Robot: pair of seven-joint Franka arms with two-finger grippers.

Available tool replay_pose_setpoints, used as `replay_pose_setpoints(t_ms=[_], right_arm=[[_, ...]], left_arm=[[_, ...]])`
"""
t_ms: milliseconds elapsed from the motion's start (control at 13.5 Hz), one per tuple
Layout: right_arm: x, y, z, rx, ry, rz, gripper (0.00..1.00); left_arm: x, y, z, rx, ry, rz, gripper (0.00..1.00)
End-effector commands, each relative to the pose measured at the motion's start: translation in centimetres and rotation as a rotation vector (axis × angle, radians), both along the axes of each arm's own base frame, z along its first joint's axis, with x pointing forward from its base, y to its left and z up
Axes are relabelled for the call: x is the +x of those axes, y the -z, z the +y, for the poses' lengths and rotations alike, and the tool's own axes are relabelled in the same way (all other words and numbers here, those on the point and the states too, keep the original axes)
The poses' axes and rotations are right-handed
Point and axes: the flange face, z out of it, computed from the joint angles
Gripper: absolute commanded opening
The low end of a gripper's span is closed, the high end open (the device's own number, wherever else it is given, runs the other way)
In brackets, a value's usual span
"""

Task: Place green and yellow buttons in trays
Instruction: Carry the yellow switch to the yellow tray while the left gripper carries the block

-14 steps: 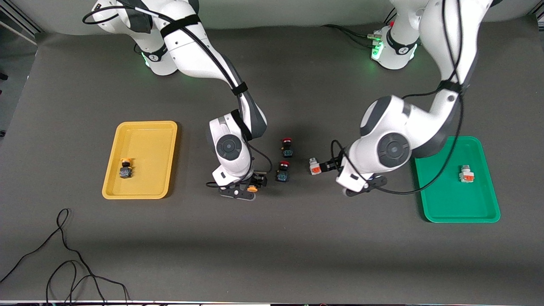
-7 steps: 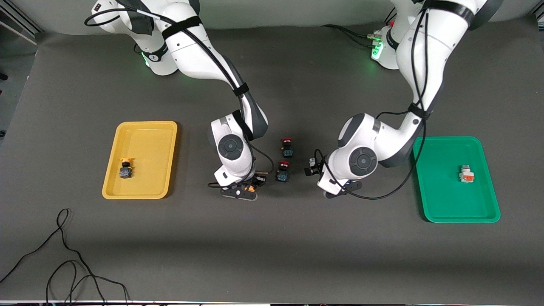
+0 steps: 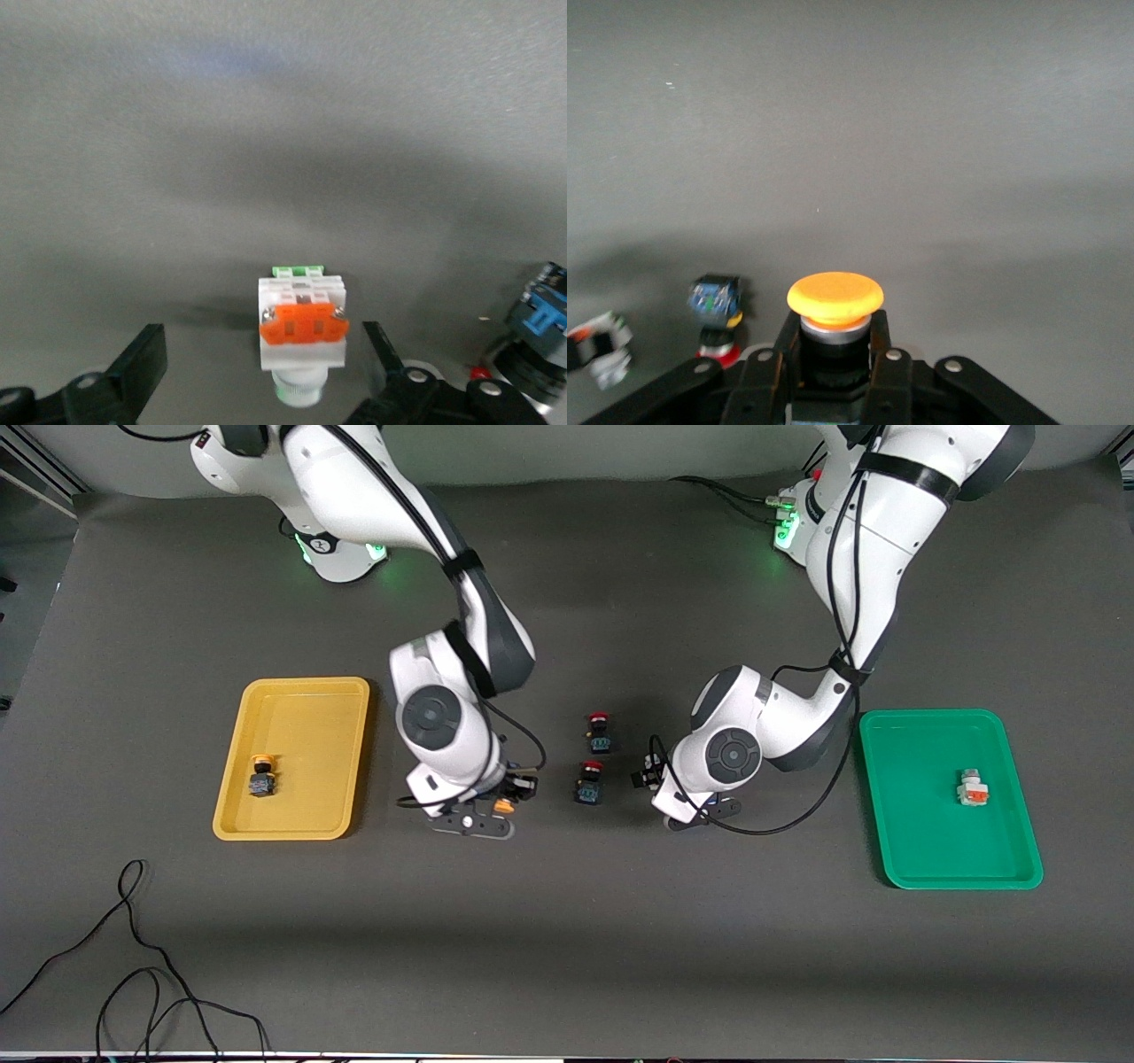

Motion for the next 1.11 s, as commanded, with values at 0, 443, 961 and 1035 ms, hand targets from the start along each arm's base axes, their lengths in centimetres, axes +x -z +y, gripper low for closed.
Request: replay_pose_setpoints(t_ms=[0, 443, 961, 1035], right_arm=[[0.0, -3.3, -4.4, 0.000, -0.105, 0.060, 0.05], [-0.4, -5.1, -25.5, -0.002, -0.353, 0.126, 0.02], [-5.2, 8.0, -35.8, -0.035, -0.406, 0.101, 0.01], [-5.4, 9.6, -35.9, -0.024, -0.418, 0.106, 0.01]], left_arm=[[-0.7, 0.8, -0.5, 0.015, -0.021, -0.019, 0.98], [-0.5, 1.0, -0.5, 0.010, -0.033, -0.030, 0.00], [0.5, -2.6, 0.7, 0.032, -0.038, -0.029, 0.00], [0.9, -4.4, 1.6, 0.047, -0.038, -0.020, 0.00]])
